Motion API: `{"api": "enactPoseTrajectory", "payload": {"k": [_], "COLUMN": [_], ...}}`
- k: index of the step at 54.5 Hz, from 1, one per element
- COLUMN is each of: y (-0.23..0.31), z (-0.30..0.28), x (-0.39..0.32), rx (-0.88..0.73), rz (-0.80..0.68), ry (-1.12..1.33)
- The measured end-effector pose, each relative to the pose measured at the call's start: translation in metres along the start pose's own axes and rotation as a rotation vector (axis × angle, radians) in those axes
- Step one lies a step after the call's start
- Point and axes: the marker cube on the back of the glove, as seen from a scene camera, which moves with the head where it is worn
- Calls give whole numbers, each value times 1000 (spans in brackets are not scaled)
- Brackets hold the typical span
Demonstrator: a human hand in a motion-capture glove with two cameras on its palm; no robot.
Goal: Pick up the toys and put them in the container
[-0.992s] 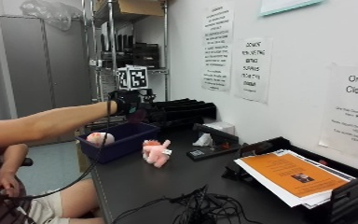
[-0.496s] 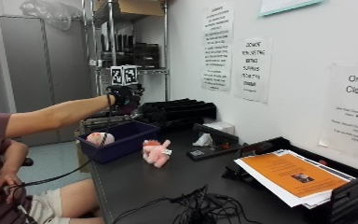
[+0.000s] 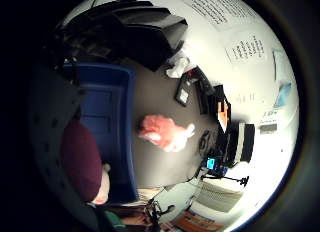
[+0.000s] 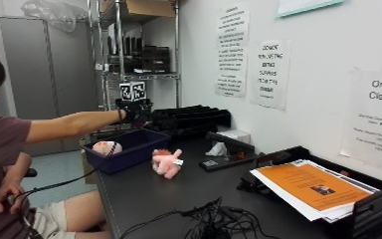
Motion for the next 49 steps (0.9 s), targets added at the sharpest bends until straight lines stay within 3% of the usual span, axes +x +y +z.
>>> {"api": "enactPoseTrajectory", "payload": {"k": [5, 15, 33, 49], "y": [-4, -4, 13, 44], "z": [7, 14, -31, -21], "x": [-4, 0, 82, 153], "rx": [-31, -241, -162, -341], "rz": [-21, 7, 101, 216], "ry": [-4, -27, -30, 41]}}
